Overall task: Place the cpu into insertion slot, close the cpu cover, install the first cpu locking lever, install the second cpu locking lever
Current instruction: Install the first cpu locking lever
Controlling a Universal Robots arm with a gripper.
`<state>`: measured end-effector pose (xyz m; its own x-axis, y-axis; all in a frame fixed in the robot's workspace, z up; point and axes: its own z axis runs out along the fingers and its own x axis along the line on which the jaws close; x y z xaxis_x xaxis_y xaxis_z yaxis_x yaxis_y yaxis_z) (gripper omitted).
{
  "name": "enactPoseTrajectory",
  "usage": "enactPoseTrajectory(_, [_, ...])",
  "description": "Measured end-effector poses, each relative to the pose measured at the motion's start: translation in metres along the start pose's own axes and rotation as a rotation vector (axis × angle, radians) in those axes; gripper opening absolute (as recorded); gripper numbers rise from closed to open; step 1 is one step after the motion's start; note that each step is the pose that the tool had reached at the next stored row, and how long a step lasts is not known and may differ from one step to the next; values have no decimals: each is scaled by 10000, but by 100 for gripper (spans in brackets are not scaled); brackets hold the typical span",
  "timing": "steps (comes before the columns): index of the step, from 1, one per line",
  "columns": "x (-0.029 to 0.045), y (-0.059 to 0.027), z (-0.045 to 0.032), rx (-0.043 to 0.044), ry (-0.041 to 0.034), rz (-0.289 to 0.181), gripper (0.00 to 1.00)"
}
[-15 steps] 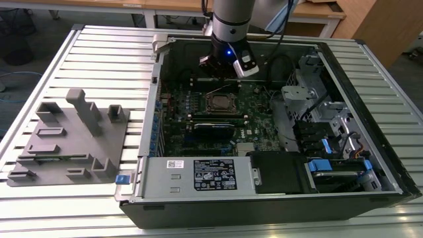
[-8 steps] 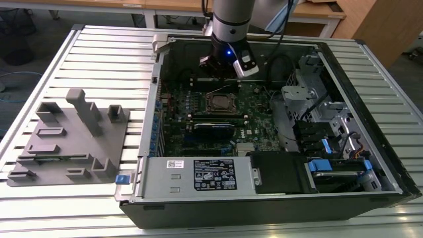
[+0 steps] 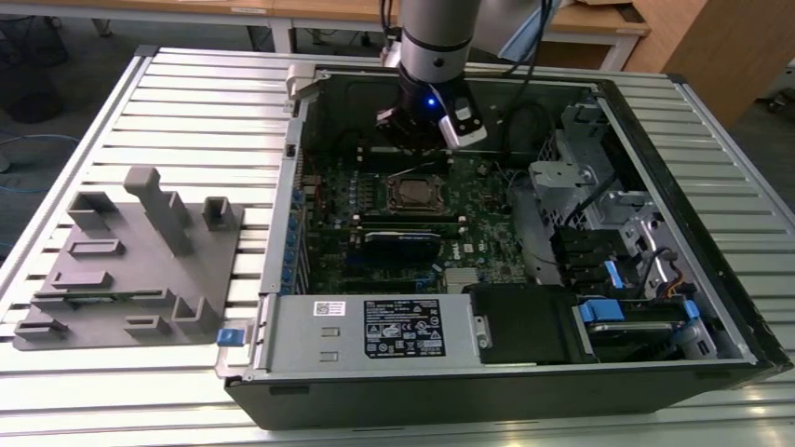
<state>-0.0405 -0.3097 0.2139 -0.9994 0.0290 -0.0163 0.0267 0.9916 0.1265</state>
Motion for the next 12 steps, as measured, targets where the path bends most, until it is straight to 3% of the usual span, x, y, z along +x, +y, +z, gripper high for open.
enactPoseTrajectory(12, [-25, 38, 37, 196, -10, 22, 11])
